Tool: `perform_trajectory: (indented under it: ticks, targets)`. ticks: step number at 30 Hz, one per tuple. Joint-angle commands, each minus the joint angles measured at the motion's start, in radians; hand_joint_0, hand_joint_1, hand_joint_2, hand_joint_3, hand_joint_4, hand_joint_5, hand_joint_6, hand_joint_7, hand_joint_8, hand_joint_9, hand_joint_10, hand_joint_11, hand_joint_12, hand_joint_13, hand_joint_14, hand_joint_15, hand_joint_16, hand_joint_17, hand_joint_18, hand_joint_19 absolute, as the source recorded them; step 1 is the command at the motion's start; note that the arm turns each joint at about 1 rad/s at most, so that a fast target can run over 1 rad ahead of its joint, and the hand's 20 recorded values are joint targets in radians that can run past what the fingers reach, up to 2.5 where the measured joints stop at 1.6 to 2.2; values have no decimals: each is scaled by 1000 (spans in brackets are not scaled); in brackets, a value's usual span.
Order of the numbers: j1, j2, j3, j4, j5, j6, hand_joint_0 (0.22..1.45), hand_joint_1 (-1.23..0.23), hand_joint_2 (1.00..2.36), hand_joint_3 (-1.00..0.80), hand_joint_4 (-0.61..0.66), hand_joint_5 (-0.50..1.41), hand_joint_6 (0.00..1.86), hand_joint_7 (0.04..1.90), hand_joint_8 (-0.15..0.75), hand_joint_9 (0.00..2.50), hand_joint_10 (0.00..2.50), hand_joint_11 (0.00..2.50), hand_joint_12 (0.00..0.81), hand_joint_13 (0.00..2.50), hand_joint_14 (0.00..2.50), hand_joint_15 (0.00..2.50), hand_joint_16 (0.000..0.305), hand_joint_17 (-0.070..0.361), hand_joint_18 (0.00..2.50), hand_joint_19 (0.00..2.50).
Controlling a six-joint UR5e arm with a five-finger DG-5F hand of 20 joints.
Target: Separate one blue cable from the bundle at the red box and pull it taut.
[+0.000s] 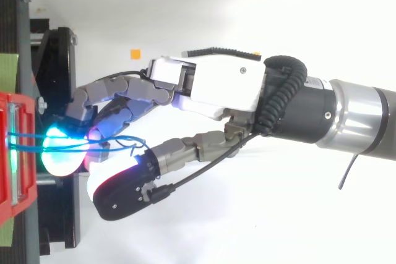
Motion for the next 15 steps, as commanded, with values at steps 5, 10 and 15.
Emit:
perform_trajectory:
  ticks: [5, 10, 15]
  targets:
    - [0, 0, 2, -2, 0, 34, 573, -626, 1006, -398, 189, -176, 502, 972, 291, 805, 10, 852, 233, 685, 16, 562, 19, 42, 309, 598]
    - [-8, 0, 0, -3, -6, 34, 573, -625, 1007, -401, 187, -176, 502, 972, 291, 803, 11, 848, 231, 686, 16, 555, 19, 42, 311, 598]
    - [-11, -1, 0, -6, -6, 33, 567, -626, 1005, -406, 183, -177, 502, 970, 291, 804, 10, 849, 232, 683, 16, 554, 19, 43, 314, 598]
